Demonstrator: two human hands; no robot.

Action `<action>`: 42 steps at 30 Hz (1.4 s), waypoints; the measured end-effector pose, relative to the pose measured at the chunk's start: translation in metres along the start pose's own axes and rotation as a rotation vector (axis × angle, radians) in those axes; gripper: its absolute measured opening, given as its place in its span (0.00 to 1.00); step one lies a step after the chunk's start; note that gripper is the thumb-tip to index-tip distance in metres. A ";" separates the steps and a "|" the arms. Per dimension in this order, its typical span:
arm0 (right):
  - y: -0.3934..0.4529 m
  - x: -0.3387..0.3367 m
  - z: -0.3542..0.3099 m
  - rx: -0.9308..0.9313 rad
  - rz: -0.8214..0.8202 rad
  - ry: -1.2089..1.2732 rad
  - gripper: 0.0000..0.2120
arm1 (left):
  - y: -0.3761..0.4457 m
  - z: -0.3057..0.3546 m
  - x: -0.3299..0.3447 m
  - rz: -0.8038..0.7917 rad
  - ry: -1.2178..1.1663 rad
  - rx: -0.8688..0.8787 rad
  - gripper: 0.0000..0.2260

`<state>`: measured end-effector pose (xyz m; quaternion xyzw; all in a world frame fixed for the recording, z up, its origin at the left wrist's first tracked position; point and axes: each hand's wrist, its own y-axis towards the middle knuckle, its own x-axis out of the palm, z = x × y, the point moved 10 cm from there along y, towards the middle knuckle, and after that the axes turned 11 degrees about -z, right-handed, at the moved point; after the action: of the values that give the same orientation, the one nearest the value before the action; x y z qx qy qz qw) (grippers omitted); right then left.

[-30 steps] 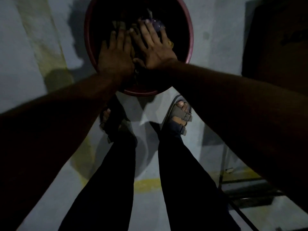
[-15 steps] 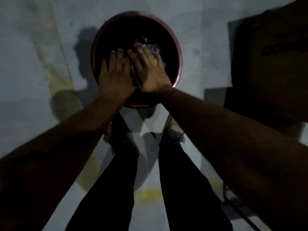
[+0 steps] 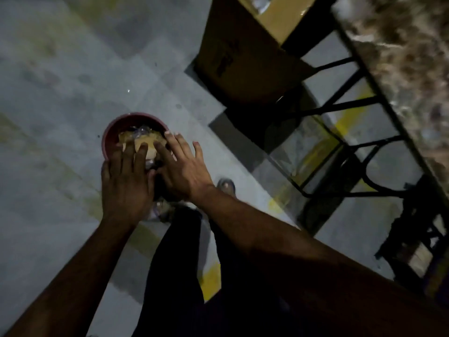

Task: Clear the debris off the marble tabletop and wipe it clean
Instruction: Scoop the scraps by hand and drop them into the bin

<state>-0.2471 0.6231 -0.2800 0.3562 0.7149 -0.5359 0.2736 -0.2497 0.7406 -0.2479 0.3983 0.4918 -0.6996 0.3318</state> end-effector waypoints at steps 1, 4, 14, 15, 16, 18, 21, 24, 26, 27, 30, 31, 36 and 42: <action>-0.027 -0.018 -0.003 -0.024 0.019 0.069 0.30 | -0.011 0.009 -0.020 0.012 0.021 0.034 0.27; -0.097 -0.041 0.001 0.003 0.102 0.069 0.30 | -0.047 0.036 -0.055 0.070 0.071 0.162 0.27; -0.304 -0.026 0.076 0.279 0.376 0.225 0.28 | -0.151 0.195 -0.048 -0.041 0.117 0.439 0.26; -0.326 -0.022 0.089 0.324 0.407 0.250 0.28 | -0.163 0.217 -0.041 -0.083 0.139 0.468 0.27; -0.348 -0.017 0.103 0.374 0.431 0.285 0.28 | -0.175 0.238 -0.032 -0.131 0.154 0.503 0.28; -0.383 -0.008 0.129 0.462 0.444 0.344 0.29 | -0.193 0.276 -0.019 -0.213 0.158 0.573 0.28; -0.421 -0.004 0.171 0.563 0.439 0.395 0.30 | -0.201 0.333 -0.013 -0.271 0.193 0.702 0.29; -0.445 0.000 0.208 0.668 0.434 0.398 0.29 | -0.187 0.373 0.001 -0.324 0.275 0.755 0.29; -0.450 0.008 0.242 0.740 0.437 0.432 0.28 | -0.166 0.401 0.015 -0.362 0.295 0.781 0.30; -0.449 0.013 0.259 0.768 0.434 0.458 0.28 | -0.155 0.413 0.026 -0.371 0.308 0.799 0.30; -0.418 0.043 0.321 0.788 0.412 0.494 0.28 | -0.109 0.439 0.072 -0.416 0.372 0.856 0.29; -0.399 0.061 0.347 0.798 0.402 0.518 0.29 | -0.089 0.444 0.093 -0.400 0.356 0.865 0.29; -0.276 0.183 0.495 0.759 0.332 0.477 0.28 | 0.015 0.459 0.226 -0.163 0.222 0.830 0.27; -0.140 0.354 0.638 0.848 0.112 0.375 0.27 | 0.116 0.454 0.418 -0.256 0.087 0.575 0.31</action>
<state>-0.5647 0.0624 -0.6498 0.5654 0.4496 -0.6915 -0.0019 -0.4482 0.2433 -0.5760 0.4404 0.3337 -0.8282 0.0934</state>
